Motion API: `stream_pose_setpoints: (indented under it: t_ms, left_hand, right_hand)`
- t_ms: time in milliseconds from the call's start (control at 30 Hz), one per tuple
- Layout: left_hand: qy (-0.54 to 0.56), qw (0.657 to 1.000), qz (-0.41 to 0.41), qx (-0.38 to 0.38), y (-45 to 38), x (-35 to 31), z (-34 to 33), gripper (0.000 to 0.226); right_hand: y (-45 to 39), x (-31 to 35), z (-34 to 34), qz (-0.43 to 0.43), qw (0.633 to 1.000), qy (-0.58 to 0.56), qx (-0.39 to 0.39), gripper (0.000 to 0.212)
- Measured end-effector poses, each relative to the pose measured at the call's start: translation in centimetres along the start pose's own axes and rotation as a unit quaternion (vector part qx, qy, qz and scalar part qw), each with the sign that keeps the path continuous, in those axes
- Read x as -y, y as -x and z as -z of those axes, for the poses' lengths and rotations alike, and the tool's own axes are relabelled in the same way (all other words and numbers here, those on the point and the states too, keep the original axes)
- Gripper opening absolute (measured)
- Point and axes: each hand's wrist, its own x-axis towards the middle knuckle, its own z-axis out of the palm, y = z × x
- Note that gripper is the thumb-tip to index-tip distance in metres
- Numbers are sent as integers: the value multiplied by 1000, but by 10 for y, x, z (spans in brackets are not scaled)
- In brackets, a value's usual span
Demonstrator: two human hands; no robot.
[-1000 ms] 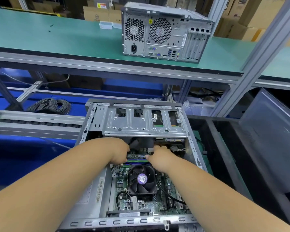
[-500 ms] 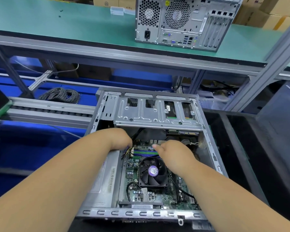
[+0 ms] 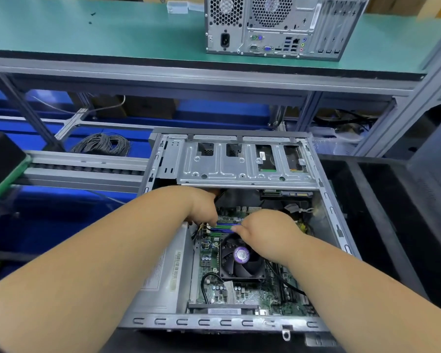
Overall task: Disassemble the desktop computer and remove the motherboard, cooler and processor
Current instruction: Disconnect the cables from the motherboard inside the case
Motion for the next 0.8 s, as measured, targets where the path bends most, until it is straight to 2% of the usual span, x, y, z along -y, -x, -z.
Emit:
stream_pose_setpoints:
  t_ms: [133, 233, 333, 433, 533, 667, 800]
  left_hand:
    - [-28, 1000, -5, -3, -11, -5, -2, 53]
    - [-22, 1000, -14, 2, -13, -5, -3, 50]
    - [-26, 999, -30, -12, -11, -3, -3, 41]
    - [8, 999, -45, -25, -5, 1, -2, 33]
    - [57, 995, -80, -11, 9, 7, 1, 31]
    - [118, 987, -105, -13, 29, 17, 6, 7]
    - [127, 985, -113, -14, 44, 26, 7, 9]
  right_hand:
    - [3, 0, 4, 36, 998, 11, -53, 52]
    - [7, 5, 10, 127, 987, -5, -102, 49]
    - [16, 9, 17, 194, 960, -21, -202, 46]
    - [20, 9, 20, 196, 942, -43, -270, 37]
    - [20, 9, 23, 187, 941, -60, -276, 31]
    - [21, 11, 23, 181, 942, -85, -271, 27]
    - [21, 12, 25, 172, 944, -78, -272, 25]
